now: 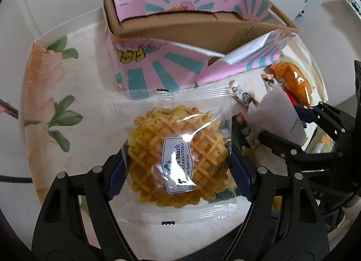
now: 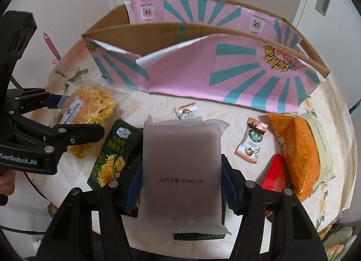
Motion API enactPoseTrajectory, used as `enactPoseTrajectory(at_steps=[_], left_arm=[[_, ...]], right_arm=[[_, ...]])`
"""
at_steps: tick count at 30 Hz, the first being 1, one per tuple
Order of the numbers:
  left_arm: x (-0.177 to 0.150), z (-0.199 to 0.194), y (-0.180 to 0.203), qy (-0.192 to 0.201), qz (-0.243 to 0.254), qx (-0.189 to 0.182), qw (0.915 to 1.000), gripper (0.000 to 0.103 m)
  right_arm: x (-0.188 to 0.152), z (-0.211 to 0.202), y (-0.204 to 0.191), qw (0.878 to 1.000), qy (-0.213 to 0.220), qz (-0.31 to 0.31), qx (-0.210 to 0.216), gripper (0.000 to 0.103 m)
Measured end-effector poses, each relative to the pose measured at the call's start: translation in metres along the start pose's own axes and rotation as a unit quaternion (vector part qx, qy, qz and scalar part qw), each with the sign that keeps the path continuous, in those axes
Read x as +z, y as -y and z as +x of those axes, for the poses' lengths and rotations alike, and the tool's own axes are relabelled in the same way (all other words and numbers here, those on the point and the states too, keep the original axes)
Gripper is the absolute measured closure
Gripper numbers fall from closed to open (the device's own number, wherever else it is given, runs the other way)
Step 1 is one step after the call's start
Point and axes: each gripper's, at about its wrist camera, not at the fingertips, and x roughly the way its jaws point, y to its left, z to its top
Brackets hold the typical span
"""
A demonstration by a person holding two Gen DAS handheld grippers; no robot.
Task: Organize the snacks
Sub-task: 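Close the left gripper on the waffle while the right gripper grasps the white pouch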
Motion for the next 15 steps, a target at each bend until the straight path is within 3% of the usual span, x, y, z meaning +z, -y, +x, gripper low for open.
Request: enactPoseTrajectory(at_steps=[9,15], left_arm=[[-0.005,-0.063,0.015,0.05,-0.022,-0.017,0.9984,0.025],[0.021,-0.109,0.021,0.106,-0.036,-0.006,0.9936,0.025]], right_arm=[[0.021,-0.051,0.012,0.999,0.026,0.029,0.006,0.046],[0.058,-0.096,0.032,0.996,0.055,0.07,0.006,0.046]])
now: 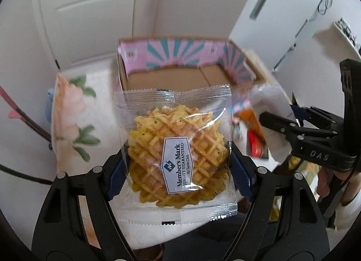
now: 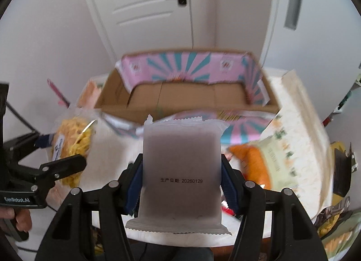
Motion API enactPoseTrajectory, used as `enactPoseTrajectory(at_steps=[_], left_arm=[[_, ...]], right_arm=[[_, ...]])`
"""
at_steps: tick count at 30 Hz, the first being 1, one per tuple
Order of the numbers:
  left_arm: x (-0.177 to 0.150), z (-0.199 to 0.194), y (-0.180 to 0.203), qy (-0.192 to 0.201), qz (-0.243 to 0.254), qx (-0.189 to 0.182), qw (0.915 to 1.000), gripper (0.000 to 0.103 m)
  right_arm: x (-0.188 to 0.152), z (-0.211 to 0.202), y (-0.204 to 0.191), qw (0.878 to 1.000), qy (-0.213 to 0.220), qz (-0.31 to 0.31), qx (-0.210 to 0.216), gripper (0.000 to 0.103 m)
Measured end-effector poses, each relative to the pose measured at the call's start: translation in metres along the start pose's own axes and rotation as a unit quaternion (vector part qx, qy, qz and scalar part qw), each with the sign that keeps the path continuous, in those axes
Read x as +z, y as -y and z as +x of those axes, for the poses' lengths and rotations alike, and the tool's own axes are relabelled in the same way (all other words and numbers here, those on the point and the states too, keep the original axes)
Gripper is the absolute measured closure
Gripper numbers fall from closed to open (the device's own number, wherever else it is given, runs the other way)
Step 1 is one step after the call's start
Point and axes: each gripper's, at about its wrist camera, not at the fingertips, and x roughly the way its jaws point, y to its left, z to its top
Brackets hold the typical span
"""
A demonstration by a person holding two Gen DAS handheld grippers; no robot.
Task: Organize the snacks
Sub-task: 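Close the left gripper on the waffle while the right gripper grasps the white pouch, then lower the waffle and white pouch into the box and open both grippers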
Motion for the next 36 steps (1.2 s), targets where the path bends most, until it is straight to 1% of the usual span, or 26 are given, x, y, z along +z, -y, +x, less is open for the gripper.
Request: enactPoseTrajectory(at_steps=[4,6,10,13,18,23,28,33,35,36], left_arm=[[0.031,-0.005,0.005,0.026,-0.015,0.012,0.9995,0.025],[0.044,-0.004,0.008,0.036,-0.019,0.02,0.999,0.025],[0.075,0.005,0.019,0.05,-0.024,0.046,0.9974,0.025],[0.098,0.023,0.022,0.046,-0.032,0.056,0.9969,0.025],[0.128,0.072,0.022,0.018,-0.046,0.073,0.9961,0.025],[0.139,0.121,0.019,-0.02,-0.056,0.094,0.9937,0.025],[0.141,0.156,0.019,-0.058,-0.056,0.111,0.9905,0.025],[0.14,0.176,0.019,-0.078,-0.046,0.118,0.9889,0.025],[0.142,0.183,0.021,-0.082,-0.037,0.127,0.9878,0.022],[0.143,0.187,0.022,-0.085,-0.031,0.135,0.9867,0.019]], right_arm=[[0.027,-0.02,0.018,1.0,0.021,0.013,0.001,0.046],[0.039,-0.023,0.026,0.999,0.028,0.015,0.002,0.046],[0.068,-0.02,0.046,0.999,0.044,0.004,0.006,0.046],[0.089,-0.012,0.059,0.999,0.045,-0.002,0.018,0.046],[0.122,0.012,0.077,0.999,0.039,-0.017,0.035,0.046],[0.142,0.044,0.091,0.998,0.016,-0.032,0.054,0.046],[0.146,0.072,0.1,0.997,-0.009,-0.037,0.069,0.046],[0.145,0.086,0.105,0.996,-0.024,-0.03,0.075,0.046],[0.143,0.089,0.107,0.996,-0.028,-0.026,0.075,0.046],[0.143,0.09,0.108,0.996,-0.03,-0.023,0.076,0.046]])
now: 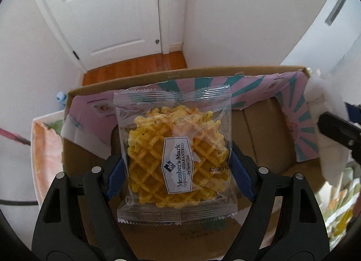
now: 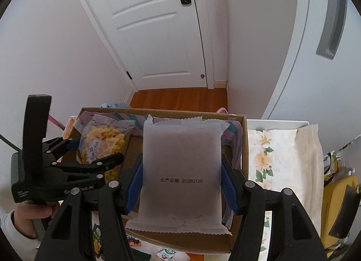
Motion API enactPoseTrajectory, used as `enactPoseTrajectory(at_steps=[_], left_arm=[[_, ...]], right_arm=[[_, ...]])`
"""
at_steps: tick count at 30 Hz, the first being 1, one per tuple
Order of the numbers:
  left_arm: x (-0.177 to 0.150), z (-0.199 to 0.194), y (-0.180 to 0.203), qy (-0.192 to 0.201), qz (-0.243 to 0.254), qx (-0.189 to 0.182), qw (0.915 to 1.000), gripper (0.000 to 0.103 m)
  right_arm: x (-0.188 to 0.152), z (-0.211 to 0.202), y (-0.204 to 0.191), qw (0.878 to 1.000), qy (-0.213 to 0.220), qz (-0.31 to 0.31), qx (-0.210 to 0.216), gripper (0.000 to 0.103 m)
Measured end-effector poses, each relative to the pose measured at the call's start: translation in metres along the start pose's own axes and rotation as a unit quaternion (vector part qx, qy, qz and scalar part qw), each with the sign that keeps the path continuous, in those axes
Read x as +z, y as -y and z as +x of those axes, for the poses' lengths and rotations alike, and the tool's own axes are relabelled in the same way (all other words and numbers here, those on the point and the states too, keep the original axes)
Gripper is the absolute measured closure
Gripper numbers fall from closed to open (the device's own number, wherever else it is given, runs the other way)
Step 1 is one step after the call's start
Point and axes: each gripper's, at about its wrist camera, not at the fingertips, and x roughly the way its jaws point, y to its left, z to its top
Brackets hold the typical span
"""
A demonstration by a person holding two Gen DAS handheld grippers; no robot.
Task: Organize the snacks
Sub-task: 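Lower the waffle and white pouch into the box and open both grippers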
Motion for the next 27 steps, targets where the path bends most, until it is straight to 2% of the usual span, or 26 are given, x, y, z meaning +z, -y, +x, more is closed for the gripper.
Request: enactPoseTrajectory(at_steps=[2,7,14,22,27], left_arm=[[0.0,0.001,0.004,0.003,0.012,0.019,0.9997,0.001],[-0.007,-0.015,0.006,0.023,0.021,0.035,0.9989,0.001],[-0.026,-0.045,-0.012,0.04,-0.012,0.032,0.9986,0.001],[-0.041,-0.06,-0.025,0.047,-0.027,0.035,0.9979,0.001],[-0.044,-0.064,-0.028,0.042,-0.031,0.037,0.998,0.001]], right_arm=[[0.0,-0.001,0.0,1.0,-0.001,0.003,-0.001,0.046],[0.001,0.0,0.006,1.0,-0.001,0.009,-0.002,0.046],[-0.004,0.006,-0.002,1.0,-0.012,0.008,-0.005,0.046],[-0.005,0.055,-0.011,0.998,-0.069,0.009,0.001,0.046],[-0.004,0.077,-0.014,0.997,-0.082,0.011,0.008,0.045]])
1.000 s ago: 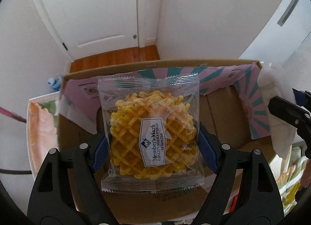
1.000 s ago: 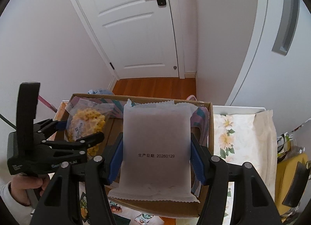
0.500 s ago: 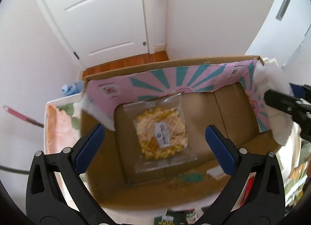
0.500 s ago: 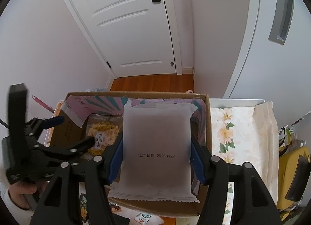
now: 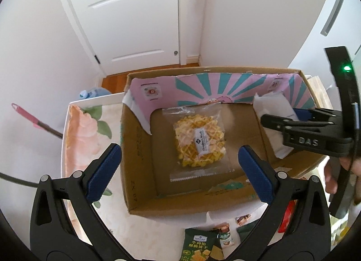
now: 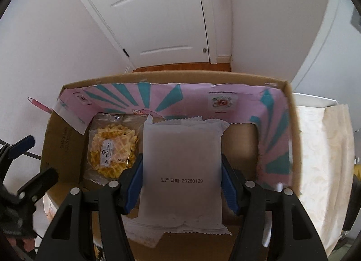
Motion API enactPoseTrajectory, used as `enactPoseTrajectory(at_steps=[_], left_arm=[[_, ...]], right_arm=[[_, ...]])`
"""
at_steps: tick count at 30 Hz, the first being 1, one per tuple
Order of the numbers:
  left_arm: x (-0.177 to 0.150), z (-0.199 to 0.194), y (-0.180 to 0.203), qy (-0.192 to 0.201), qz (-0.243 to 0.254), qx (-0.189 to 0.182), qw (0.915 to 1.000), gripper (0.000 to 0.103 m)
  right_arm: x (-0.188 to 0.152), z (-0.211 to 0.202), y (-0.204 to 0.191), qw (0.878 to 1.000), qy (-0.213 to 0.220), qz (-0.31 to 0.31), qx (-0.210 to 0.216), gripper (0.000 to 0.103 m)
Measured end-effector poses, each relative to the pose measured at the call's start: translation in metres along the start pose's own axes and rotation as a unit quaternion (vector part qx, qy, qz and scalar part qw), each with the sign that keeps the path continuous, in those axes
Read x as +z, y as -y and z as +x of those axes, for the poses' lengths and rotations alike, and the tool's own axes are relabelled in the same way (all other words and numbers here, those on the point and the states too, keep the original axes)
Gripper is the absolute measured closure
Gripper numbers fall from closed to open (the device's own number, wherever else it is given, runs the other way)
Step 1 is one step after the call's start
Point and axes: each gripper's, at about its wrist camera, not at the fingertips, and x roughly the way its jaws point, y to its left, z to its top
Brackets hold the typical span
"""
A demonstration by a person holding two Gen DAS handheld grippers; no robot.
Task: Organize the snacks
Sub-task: 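Lower the waffle and white pouch into the box and open both grippers, then withdraw both grippers from the box toward the remaining snacks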
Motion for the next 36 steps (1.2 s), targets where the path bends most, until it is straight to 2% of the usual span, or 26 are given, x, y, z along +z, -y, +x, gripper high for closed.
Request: enactPoseTrajectory(at_steps=[2,4,5,6,7,15,24,31,36], left_arm=[[-0.001,-0.003,-0.001,0.002,-0.002,0.002,1.0,0.001],[-0.003,-0.007,-0.003,0.005,-0.003,0.003,1.0,0.001],[-0.003,-0.009,-0.003,0.006,-0.003,0.002,1.0,0.001],[-0.005,-0.011,-0.004,0.008,-0.004,0.002,1.0,0.001],[-0.006,-0.013,-0.005,0.01,-0.005,0.001,0.9999,0.001],[-0.014,-0.034,-0.008,0.028,-0.013,-0.006,0.9995,0.001],[-0.032,-0.078,-0.015,0.063,-0.021,-0.008,0.9978,0.001],[-0.051,-0.105,-0.017,0.077,-0.025,-0.018,0.9965,0.001],[-0.068,-0.12,-0.019,0.083,-0.022,-0.03,0.9959,0.001]], right_arm=[[0.003,0.006,-0.003,1.0,-0.002,-0.003,0.002,0.044],[0.004,0.007,-0.005,1.0,0.006,-0.002,0.006,0.04],[0.005,0.005,-0.006,1.0,0.014,0.0,0.012,0.026],[0.005,0.003,-0.007,1.0,0.024,0.001,0.016,0.007],[0.005,-0.002,-0.008,0.999,0.035,0.0,0.021,0.003],[-0.006,-0.028,-0.012,0.998,0.056,-0.008,0.021,0.002],[-0.021,-0.077,-0.028,0.994,0.099,-0.028,0.02,0.002],[-0.05,-0.116,-0.034,0.992,0.125,-0.033,0.008,0.002],[-0.075,-0.144,-0.027,0.99,0.14,-0.014,-0.004,0.002]])
